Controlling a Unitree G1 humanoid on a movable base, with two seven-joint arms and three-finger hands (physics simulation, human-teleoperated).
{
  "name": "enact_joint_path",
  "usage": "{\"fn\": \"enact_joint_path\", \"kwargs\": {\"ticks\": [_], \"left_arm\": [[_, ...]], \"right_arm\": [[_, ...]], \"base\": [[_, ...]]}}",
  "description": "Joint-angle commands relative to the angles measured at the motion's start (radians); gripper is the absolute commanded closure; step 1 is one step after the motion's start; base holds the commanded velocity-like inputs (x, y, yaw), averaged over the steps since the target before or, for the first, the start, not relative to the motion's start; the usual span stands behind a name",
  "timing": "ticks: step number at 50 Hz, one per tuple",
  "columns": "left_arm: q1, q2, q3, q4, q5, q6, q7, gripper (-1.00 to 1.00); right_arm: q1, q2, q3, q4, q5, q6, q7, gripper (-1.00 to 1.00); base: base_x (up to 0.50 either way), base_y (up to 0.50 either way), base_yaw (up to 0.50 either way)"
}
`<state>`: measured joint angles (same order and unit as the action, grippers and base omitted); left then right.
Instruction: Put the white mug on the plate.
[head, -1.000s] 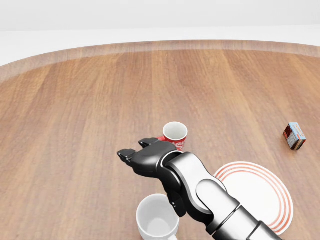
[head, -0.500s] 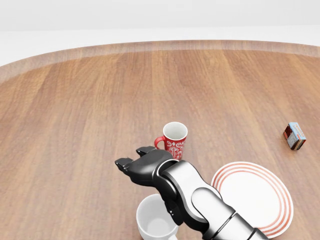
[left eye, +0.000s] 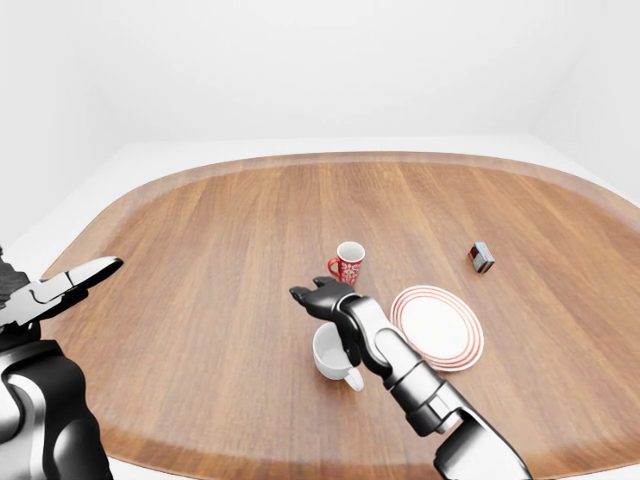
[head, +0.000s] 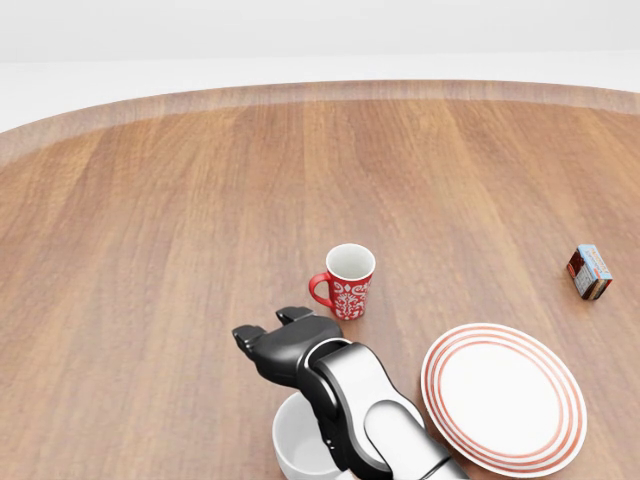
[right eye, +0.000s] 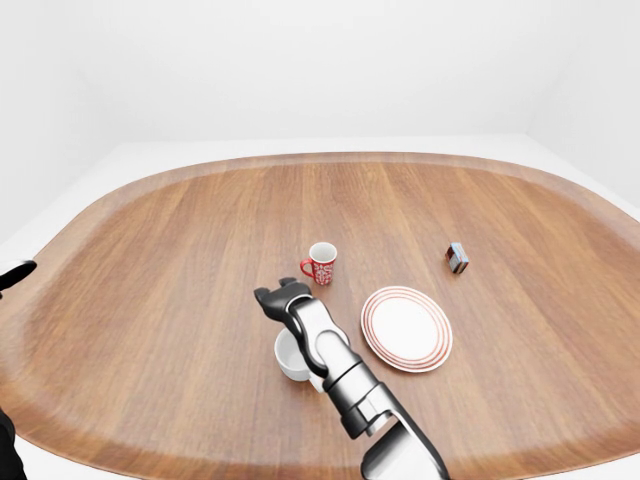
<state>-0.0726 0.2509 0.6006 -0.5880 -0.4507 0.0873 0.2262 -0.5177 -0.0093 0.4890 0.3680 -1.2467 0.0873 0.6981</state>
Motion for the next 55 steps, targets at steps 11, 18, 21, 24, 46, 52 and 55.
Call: {"fn": "enact_joint_path", "kwargs": {"ticks": [11,18,21,24,46,52,55], "left_arm": [[0.0,0.0,0.0,0.004,0.001,0.0,-0.001,-1.0],[-0.001,0.001,-0.002,0.007,0.002,0.0,-0.001,-1.0],[-0.002,0.001,-0.002,0.01,0.001,0.0,-0.001,-1.0],[-0.002,0.001,-0.003,0.01,0.002,0.0,-0.001,-1.0],[0.001,-0.002,-0.004,0.0,0.001,0.0,0.001,-1.0],[0.001,-0.003,-0.004,0.001,0.003,0.0,-0.001,-1.0],[0.001,-0.004,-0.005,0.001,0.004,0.0,-0.001,-1.0]], "right_arm": [[0.076,0.096,-0.121,0.021,-0.13,0.0,0.0,-1.0],[0.098,0.127,-0.169,0.025,-0.182,0.0,0.0,-1.0],[0.101,0.137,-0.183,0.029,-0.197,0.0,0.0,-1.0],[0.106,0.148,-0.196,0.032,-0.211,0.0,0.0,-1.0],[0.088,0.164,-0.218,0.165,-0.197,0.0,0.0,-1.0],[0.08,0.164,-0.22,0.21,-0.189,0.0,0.0,-1.0],[0.079,0.163,-0.218,0.207,-0.188,0.0,0.0,-1.0]], "base": [[0.0,0.0,0.0],[0.0,0.0,0.0],[0.0,0.0,0.0],[0.0,0.0,0.0],[0.0,0.0,0.0],[0.0,0.0,0.0],[0.0,0.0,0.0]]}}
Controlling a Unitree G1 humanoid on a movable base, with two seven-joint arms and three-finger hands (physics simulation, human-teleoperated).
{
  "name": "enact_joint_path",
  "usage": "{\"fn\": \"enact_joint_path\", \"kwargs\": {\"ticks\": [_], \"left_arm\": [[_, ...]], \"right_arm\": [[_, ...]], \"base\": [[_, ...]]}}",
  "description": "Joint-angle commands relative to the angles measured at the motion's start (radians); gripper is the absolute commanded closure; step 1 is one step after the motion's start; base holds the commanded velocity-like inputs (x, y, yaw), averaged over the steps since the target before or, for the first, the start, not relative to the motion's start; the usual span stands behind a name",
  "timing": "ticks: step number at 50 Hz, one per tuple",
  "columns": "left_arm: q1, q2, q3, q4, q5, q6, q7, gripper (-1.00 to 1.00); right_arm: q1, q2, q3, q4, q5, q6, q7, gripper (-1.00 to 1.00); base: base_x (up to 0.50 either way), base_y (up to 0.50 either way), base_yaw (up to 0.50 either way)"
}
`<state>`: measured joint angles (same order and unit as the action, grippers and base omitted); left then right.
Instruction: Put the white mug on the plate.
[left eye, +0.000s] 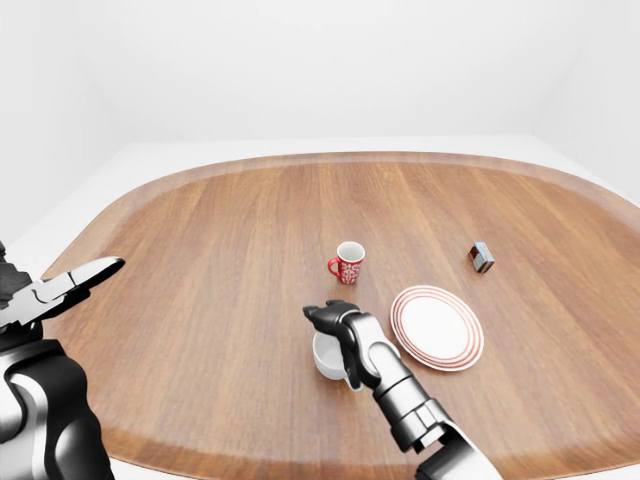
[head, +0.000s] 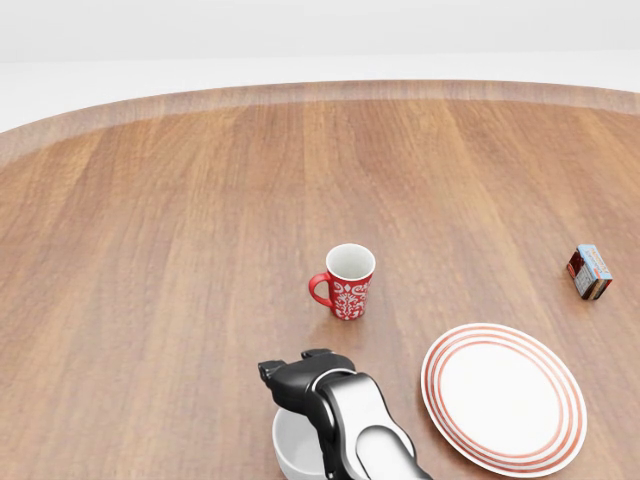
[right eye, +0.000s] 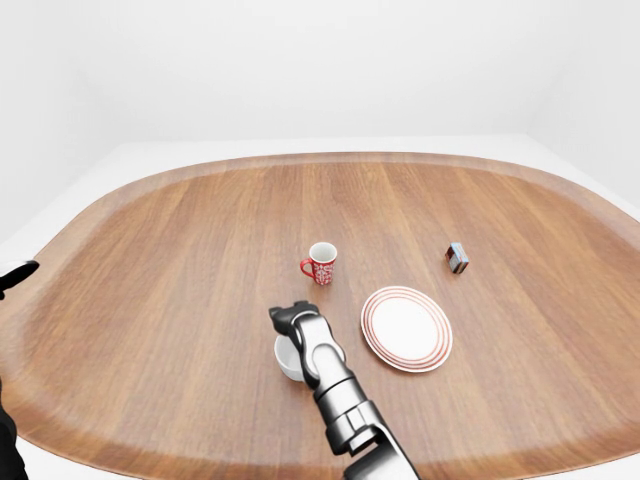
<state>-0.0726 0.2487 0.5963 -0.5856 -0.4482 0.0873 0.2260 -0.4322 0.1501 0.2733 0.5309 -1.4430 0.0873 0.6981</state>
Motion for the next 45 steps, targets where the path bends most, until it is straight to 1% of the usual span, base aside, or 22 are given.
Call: {"fn": "enact_joint_path", "kwargs": {"ticks": [1,4,5,6,7,24,29,33,36,37,39,42,43,45], "left_arm": [[0.002,-0.002,0.0,-0.002,0.001,0.0,-0.001,-1.0],[0.002,-0.003,-0.002,-0.003,0.003,0.0,-0.001,-1.0],[0.002,-0.003,-0.001,-0.003,0.002,0.0,-0.001,-1.0],[0.002,-0.003,-0.001,-0.003,0.001,0.0,-0.001,-1.0],[0.002,-0.003,-0.001,-0.003,0.002,0.0,-0.001,-1.0],[0.002,-0.005,-0.004,0.002,0.005,0.0,-0.003,-1.0],[0.001,-0.004,-0.005,0.008,0.006,0.0,-0.004,-1.0],[0.001,-0.004,-0.006,0.008,0.007,0.0,-0.004,-1.0],[-0.003,-0.002,-0.006,0.019,0.007,0.0,-0.004,-1.0],[-0.004,-0.001,-0.005,0.019,0.005,0.0,-0.003,-1.0],[-0.004,0.0,-0.008,0.021,0.007,0.0,-0.002,-1.0],[-0.001,-0.001,-0.009,0.015,0.007,0.0,-0.002,-1.0],[-0.001,-0.001,-0.007,0.014,0.005,0.0,-0.002,-1.0],[-0.002,0.0,-0.006,0.014,0.005,0.0,-0.002,-1.0]], "right_arm": [[-0.009,0.003,-0.004,0.049,0.01,0.0,0.0,-1.0],[-0.004,0.001,-0.004,0.061,0.015,0.0,0.0,-1.0],[-0.007,0.001,-0.006,0.066,0.019,0.0,0.0,-0.2],[-0.006,0.001,-0.005,0.066,0.019,0.0,0.0,0.51],[-0.007,0.001,-0.005,0.068,0.02,0.0,0.0,1.0],[-0.026,0.001,-0.007,0.08,0.032,0.0,0.0,1.0],[-0.036,-0.013,-0.012,0.029,0.021,0.0,0.0,1.0],[-0.078,-0.038,-0.037,-0.014,-0.002,0.0,0.0,1.0],[-0.12,-0.087,-0.063,-0.005,-0.039,0.0,0.0,1.0],[-0.135,-0.115,-0.083,-0.003,-0.045,0.0,0.0,1.0],[-0.154,-0.139,-0.109,-0.023,-0.046,0.0,0.0,1.0],[-0.179,-0.182,-0.143,-0.129,-0.059,0.0,0.0,1.0],[-0.184,-0.207,-0.154,-0.17,-0.074,0.0,0.0,1.0],[-0.184,-0.23,-0.169,-0.206,-0.099,0.0,0.0,1.0]], "base": [[0.0,0.0,0.0],[0.0,0.0,0.0],[0.0,0.0,0.0],[0.0,0.0,0.0],[0.0,0.0,0.0],[0.0,0.0,0.0],[0.0,0.0,0.0],[0.0,0.0,0.0],[0.0,0.0,0.0],[0.0,0.0,0.0],[0.0,0.0,0.0],[0.0,0.0,0.0],[0.0,0.0,0.0],[0.0,0.0,0.0]]}}
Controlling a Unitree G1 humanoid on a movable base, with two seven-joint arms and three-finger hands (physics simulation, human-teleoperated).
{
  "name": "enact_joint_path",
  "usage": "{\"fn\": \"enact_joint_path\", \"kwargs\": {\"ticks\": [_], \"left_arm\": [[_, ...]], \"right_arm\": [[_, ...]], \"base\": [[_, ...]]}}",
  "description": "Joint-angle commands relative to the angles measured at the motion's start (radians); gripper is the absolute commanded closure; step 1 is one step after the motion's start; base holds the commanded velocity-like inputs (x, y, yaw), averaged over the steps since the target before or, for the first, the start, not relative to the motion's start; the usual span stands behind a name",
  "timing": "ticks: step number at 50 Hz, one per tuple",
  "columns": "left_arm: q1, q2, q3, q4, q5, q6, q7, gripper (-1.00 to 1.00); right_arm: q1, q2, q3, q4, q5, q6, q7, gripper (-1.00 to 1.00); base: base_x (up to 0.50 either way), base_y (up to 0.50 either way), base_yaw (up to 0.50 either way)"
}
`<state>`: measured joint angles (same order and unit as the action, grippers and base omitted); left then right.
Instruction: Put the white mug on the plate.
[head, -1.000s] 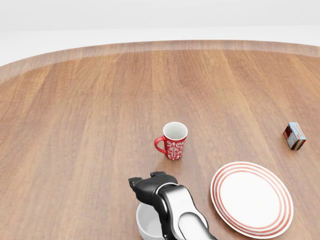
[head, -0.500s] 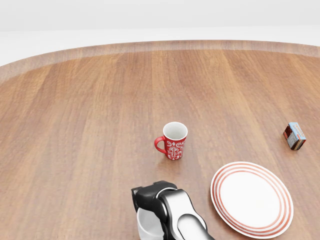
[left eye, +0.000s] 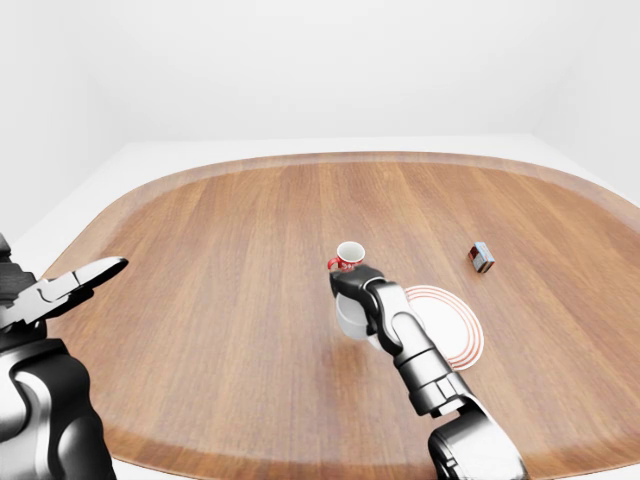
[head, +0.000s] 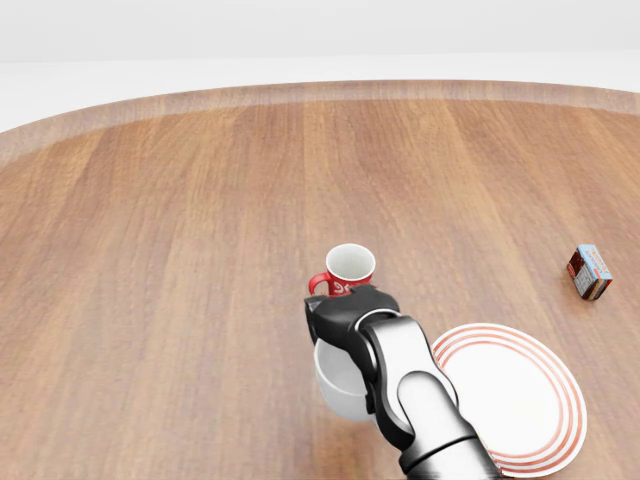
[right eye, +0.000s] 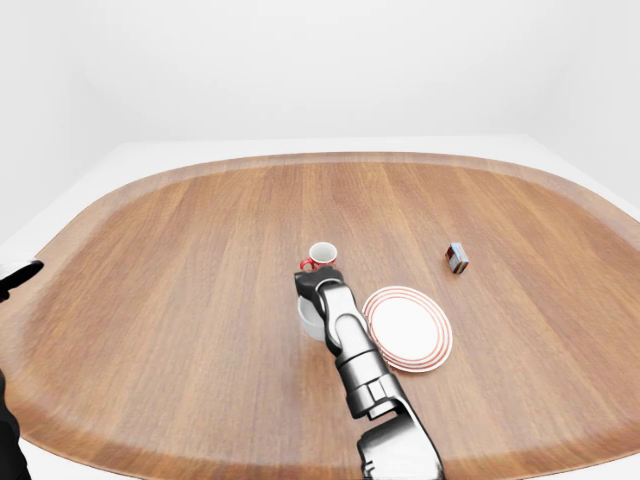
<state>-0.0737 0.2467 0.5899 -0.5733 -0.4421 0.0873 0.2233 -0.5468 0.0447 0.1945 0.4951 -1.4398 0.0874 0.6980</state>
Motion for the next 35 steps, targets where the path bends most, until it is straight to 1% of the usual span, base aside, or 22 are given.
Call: {"fn": "enact_joint_path", "kwargs": {"ticks": [1,2,6,10,12,18,24,29,32,35], "left_arm": [[-0.001,0.002,0.001,0.001,-0.001,0.0,0.001,-1.0],[-0.001,0.002,0.0,0.0,-0.001,0.0,0.001,-1.0],[0.0,0.002,0.002,-0.008,-0.002,0.0,0.002,-1.0],[0.0,-0.001,-0.002,-0.006,0.002,0.0,0.002,-1.0],[0.002,-0.003,-0.004,-0.009,0.005,0.0,0.001,-1.0],[0.0,-0.002,-0.003,-0.008,0.006,0.0,0.0,-1.0],[0.0,-0.003,-0.005,-0.004,0.008,0.0,-0.001,-1.0],[-0.002,-0.003,-0.007,0.001,0.011,0.0,-0.001,-1.0],[0.0,-0.003,-0.006,-0.003,0.009,0.0,-0.001,-1.0],[0.0,-0.004,-0.007,-0.004,0.01,0.0,-0.001,-1.0]], "right_arm": [[-0.08,-0.141,-0.107,-0.176,-0.106,0.0,0.0,1.0],[-0.088,-0.156,-0.13,-0.19,-0.098,0.0,0.0,1.0],[-0.091,-0.205,-0.167,-0.191,-0.096,0.0,0.0,1.0],[-0.116,-0.263,-0.209,-0.12,-0.076,0.0,0.0,1.0],[-0.123,-0.291,-0.215,-0.088,-0.074,0.0,0.0,1.0],[-0.156,-0.334,-0.234,0.043,-0.027,0.0,0.0,1.0],[-0.191,-0.377,-0.254,0.19,0.087,0.0,0.0,1.0],[-0.183,-0.398,-0.251,0.261,0.182,0.0,0.0,1.0],[-0.212,-0.409,-0.255,0.371,0.245,0.0,0.0,1.0],[-0.251,-0.419,-0.242,0.461,0.307,0.0,0.0,1.0]], "base": [[0.0,0.0,0.0],[0.0,0.0,0.0],[0.0,0.0,0.0],[0.0,0.0,0.0],[0.0,0.0,0.0],[0.0,0.0,0.0],[0.0,0.0,0.0],[0.0,0.0,0.0],[0.0,0.0,0.0],[0.0,0.0,0.0]]}}
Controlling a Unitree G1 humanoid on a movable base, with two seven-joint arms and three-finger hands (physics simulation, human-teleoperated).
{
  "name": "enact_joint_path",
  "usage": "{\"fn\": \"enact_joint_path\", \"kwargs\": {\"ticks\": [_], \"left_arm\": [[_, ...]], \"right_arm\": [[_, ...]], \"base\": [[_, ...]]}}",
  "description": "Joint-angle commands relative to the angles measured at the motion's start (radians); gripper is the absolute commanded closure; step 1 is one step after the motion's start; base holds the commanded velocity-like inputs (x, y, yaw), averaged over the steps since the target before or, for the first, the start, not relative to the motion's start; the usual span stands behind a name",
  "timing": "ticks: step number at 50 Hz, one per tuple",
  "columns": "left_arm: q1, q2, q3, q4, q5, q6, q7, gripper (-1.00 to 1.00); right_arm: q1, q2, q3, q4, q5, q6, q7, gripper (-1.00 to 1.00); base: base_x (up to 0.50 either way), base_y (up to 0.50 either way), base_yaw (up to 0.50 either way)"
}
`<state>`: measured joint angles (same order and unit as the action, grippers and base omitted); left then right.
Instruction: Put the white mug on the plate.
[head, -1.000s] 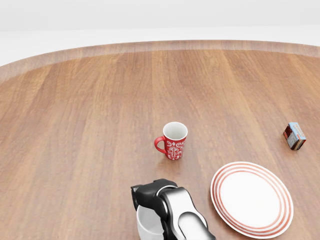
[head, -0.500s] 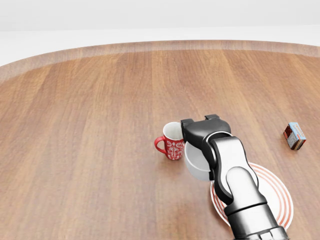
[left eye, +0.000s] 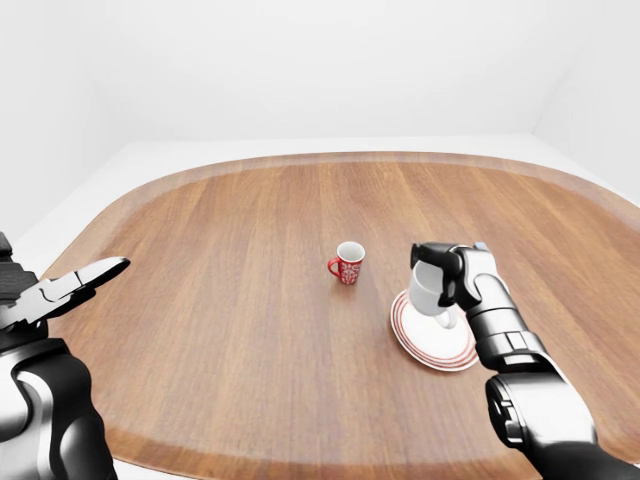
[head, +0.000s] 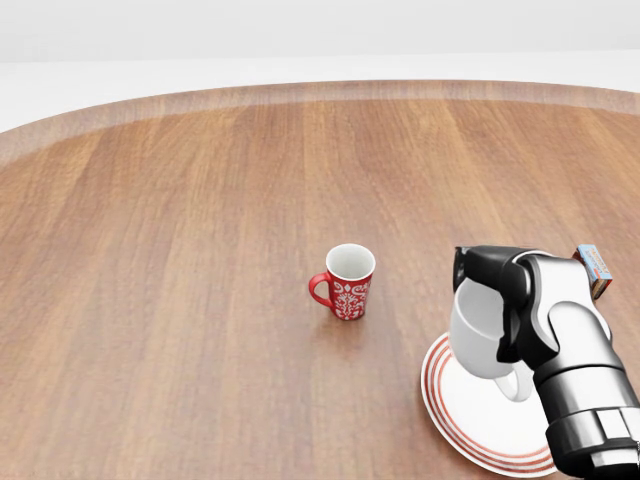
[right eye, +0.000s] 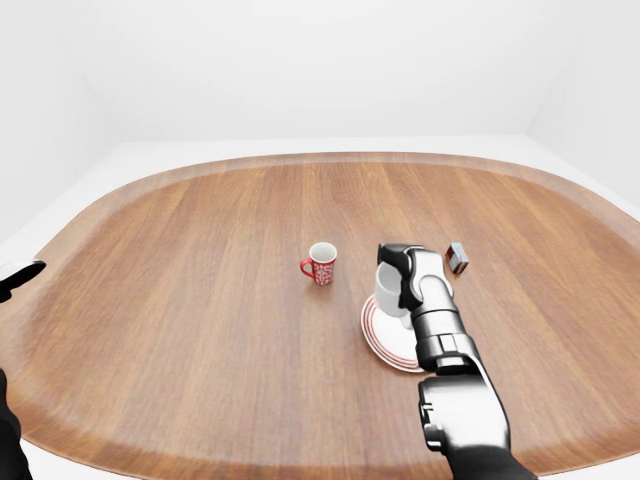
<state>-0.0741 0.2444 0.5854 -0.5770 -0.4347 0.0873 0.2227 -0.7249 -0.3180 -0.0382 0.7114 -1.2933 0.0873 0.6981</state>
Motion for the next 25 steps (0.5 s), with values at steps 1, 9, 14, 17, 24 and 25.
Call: {"fn": "enact_joint_path", "kwargs": {"ticks": [1,9,14,17,24,25], "left_arm": [[0.001,-0.002,-0.003,-0.002,0.003,0.0,-0.001,-1.0],[0.002,-0.002,0.002,-0.006,-0.001,0.0,-0.001,-1.0],[0.002,-0.003,-0.001,-0.006,0.002,0.0,-0.002,-1.0],[0.0,-0.003,-0.002,-0.004,0.003,0.0,-0.001,-1.0],[-0.003,-0.001,-0.005,0.002,0.005,0.0,-0.001,-1.0],[-0.003,-0.001,-0.005,0.002,0.004,0.0,-0.001,-1.0]], "right_arm": [[-0.082,-0.06,-0.002,0.268,0.174,0.0,0.0,1.0],[-0.112,-0.074,0.015,0.405,0.287,0.0,-0.104,1.0],[-0.117,-0.083,0.024,0.458,0.335,0.0,-0.182,1.0],[-0.117,-0.088,0.032,0.477,0.351,0.0,-0.219,1.0],[-0.116,-0.095,0.052,0.492,0.346,0.0,-0.25,1.0],[-0.117,-0.096,0.05,0.494,0.346,0.0,-0.26,1.0]], "base": [[0.0,0.0,0.0],[0.0,0.0,0.0],[0.0,0.0,0.0],[0.0,0.0,0.0],[0.0,0.0,0.0],[0.0,0.0,0.0]]}}
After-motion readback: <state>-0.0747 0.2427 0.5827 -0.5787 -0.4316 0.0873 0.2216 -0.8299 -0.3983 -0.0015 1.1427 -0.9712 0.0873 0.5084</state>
